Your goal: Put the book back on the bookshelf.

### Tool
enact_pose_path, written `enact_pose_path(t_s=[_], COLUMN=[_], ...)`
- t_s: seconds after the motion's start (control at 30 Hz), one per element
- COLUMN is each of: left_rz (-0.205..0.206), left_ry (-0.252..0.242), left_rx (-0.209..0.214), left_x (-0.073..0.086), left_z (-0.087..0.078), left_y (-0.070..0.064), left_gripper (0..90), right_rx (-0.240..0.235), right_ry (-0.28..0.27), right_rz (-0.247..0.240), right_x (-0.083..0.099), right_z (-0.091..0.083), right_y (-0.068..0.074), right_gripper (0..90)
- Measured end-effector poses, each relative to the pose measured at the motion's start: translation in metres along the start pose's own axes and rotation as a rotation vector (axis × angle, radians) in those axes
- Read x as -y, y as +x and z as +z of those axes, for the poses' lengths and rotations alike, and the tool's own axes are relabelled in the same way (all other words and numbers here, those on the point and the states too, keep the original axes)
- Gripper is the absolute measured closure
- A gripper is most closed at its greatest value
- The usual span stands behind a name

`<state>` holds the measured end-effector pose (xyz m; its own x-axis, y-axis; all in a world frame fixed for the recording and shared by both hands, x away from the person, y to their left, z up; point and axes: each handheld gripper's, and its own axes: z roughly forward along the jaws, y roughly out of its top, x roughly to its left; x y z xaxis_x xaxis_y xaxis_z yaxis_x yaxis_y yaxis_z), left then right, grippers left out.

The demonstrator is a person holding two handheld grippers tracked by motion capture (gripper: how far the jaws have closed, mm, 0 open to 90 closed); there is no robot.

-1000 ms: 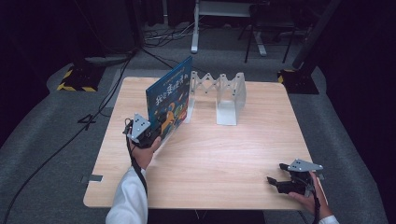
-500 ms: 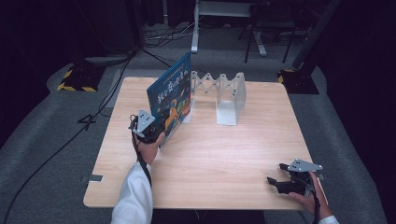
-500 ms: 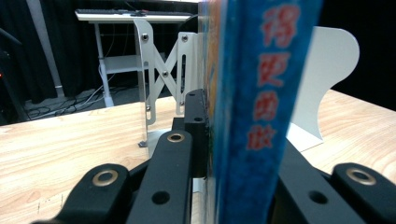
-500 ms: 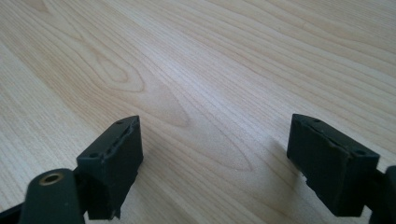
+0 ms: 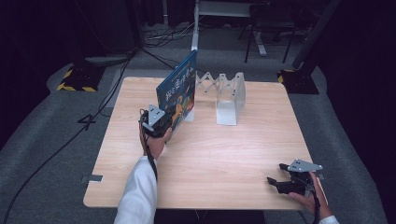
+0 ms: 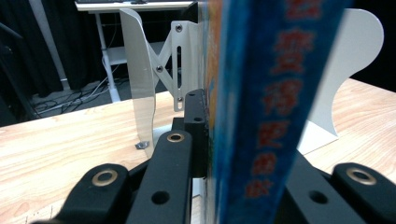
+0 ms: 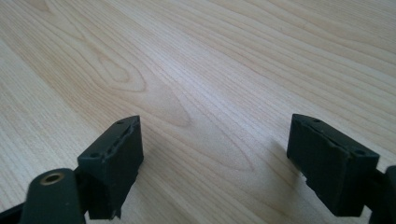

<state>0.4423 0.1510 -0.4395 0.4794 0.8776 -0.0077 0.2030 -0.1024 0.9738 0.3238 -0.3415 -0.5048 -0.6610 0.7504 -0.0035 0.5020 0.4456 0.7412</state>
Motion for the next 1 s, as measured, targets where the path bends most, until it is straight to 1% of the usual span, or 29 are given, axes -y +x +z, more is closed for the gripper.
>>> enact_pose_path(t_s=[0.1,0.27,0.3,0.37,0.4,0.47,0.57,0.6,0.63,0.67,0.7,0.73,0.83,0.9,1.0], left_rz=[-0.012,-0.015,-0.021,0.001,0.004,0.004,0.008,0.008,0.002,0.002,-0.011,-0.01,-0.051,-0.063,-0.048], left_ry=[0.004,0.01,0.008,0.006,0.005,0.005,0.003,0.003,0.007,0.007,0.01,0.016,0.016,0.011,0.016], left_rx=[-0.006,-0.036,-0.037,-0.053,-0.057,-0.06,-0.083,-0.083,-0.092,-0.092,-0.099,-0.107,-0.106,-0.098,-0.098], left_x=[-0.002,-0.003,-0.003,-0.002,-0.002,-0.002,-0.002,-0.002,-0.002,-0.002,-0.003,-0.003,-0.003,-0.003,-0.003], left_z=[0.005,0.011,0.012,0.015,0.016,0.016,0.02,0.02,0.021,0.021,0.022,0.022,0.025,0.025,0.025], left_y=[0.0,-0.001,-0.001,-0.002,-0.002,-0.002,-0.002,-0.002,-0.001,-0.001,0.0,0.002,0.007,0.011,0.01], left_gripper=[82.5,82.2,82.0,81.7,81.5,81.3,80.4,80.0,79.7,79.4,79.4,78.9,78.5,78.3,78.2], right_rx=[-0.001,-0.007,-0.008,-0.012,-0.013,-0.013,-0.016,-0.016,-0.016,-0.016,-0.016,-0.016,-0.016,-0.016,-0.016], right_ry=[0.0,0.0,0.0,-0.001,-0.001,-0.001,-0.001,-0.001,-0.002,-0.002,-0.001,-0.001,-0.002,-0.001,-0.002], right_rz=[0.0,-0.007,-0.009,-0.01,-0.01,-0.01,-0.014,-0.014,-0.015,-0.015,-0.015,-0.014,-0.015,-0.015,-0.016], right_x=[0.0,0.0,0.0,0.0,0.0,0.0,0.0,0.0,0.0,0.0,0.0,0.0,0.0,0.0,0.0], right_z=[0.0,0.0,0.0,0.0,0.0,0.0,0.0,0.0,0.0,0.0,0.0,0.0,0.0,0.0,0.0], right_y=[0.0,0.0,0.0,0.001,0.001,0.001,0.001,0.001,0.001,0.001,0.001,0.001,0.001,0.001,0.001], right_gripper=[19.0,18.9,18.9,18.9,18.9,18.9,18.9,18.9,18.9,18.9,18.9,18.9,18.9,19.0,19.1])
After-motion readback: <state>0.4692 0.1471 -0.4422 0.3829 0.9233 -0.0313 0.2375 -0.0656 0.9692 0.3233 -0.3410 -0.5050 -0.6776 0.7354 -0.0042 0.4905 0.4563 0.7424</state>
